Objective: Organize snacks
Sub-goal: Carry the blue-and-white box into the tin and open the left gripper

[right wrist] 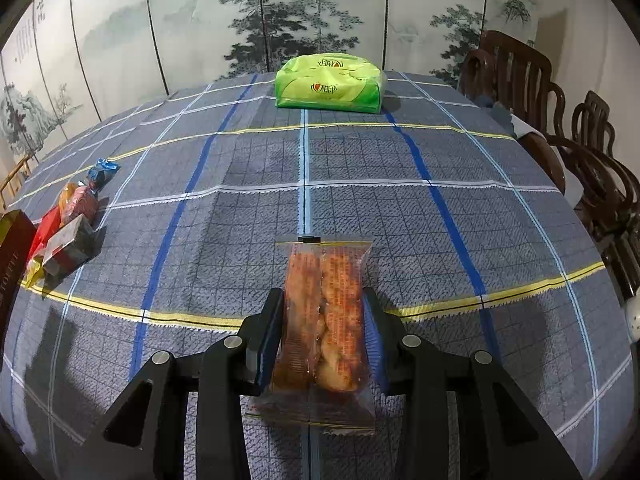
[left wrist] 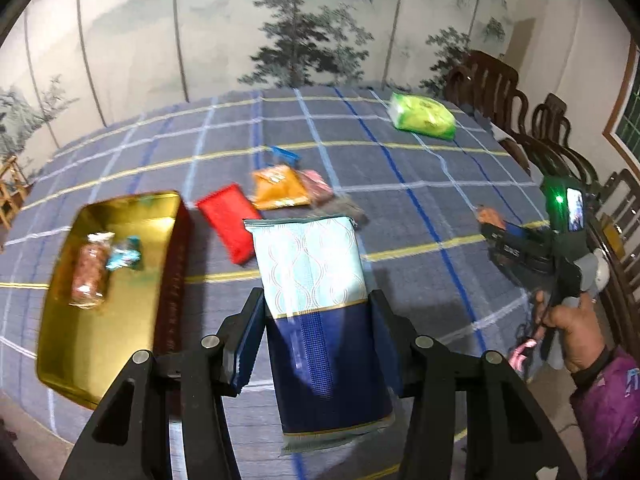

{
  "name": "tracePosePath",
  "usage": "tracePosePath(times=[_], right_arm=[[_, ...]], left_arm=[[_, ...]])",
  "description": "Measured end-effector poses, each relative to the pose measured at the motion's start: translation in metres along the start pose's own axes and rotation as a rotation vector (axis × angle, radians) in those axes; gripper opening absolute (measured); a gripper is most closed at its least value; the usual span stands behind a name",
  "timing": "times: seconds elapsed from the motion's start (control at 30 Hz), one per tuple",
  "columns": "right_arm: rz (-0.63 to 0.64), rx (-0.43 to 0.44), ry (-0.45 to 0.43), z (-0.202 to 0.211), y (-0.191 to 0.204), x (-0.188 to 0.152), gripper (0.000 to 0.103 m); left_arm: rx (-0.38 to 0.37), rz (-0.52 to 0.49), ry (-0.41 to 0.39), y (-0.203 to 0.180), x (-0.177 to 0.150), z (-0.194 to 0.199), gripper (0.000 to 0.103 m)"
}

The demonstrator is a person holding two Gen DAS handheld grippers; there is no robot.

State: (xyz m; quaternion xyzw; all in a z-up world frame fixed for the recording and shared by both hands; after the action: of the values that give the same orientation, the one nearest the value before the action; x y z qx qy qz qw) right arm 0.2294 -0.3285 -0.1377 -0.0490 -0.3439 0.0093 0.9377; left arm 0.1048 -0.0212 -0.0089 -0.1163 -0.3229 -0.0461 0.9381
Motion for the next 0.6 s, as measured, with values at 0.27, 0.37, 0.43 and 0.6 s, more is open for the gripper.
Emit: tracePosePath(times=[0.27, 0.37, 0.43, 0.6], right_arm=[[0.007, -0.009, 0.000, -0.001, 0.000, 0.000, 0.039], [0.010, -0.014, 0.000, -0.001, 0.001, 0.000, 0.039], [0.010, -0.015, 0.000, -0.001, 0.001, 0.000, 0.039], [0.011, -0.016, 0.000, -0.001, 0.002, 0.000, 0.039]], left_arm=[[0.057, 0.037, -0.033, 0.039, 0.004, 0.013, 0.047], [0.084, 0.048, -0.038, 0.056, 0.003, 0.016, 0.047], [0.104, 0.054, -0.039, 0.067, 0.003, 0.018, 0.047], [0.142, 0.078, -0.028, 0.099, 0.001, 0.018, 0.047]])
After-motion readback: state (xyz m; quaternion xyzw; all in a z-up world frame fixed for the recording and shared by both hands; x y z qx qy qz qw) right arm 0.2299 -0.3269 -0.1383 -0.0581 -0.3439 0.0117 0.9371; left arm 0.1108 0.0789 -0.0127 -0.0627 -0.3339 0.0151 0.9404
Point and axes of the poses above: each gripper's, at about its wrist camera, not at the fingertips, and z roughly against the way its jaws point, y to its left, x to its top, the point moved 3 cm from there along -z, roughly the way its jaws point, and after that the axes turned 9 degrees about -x, right-handed, at the moved point
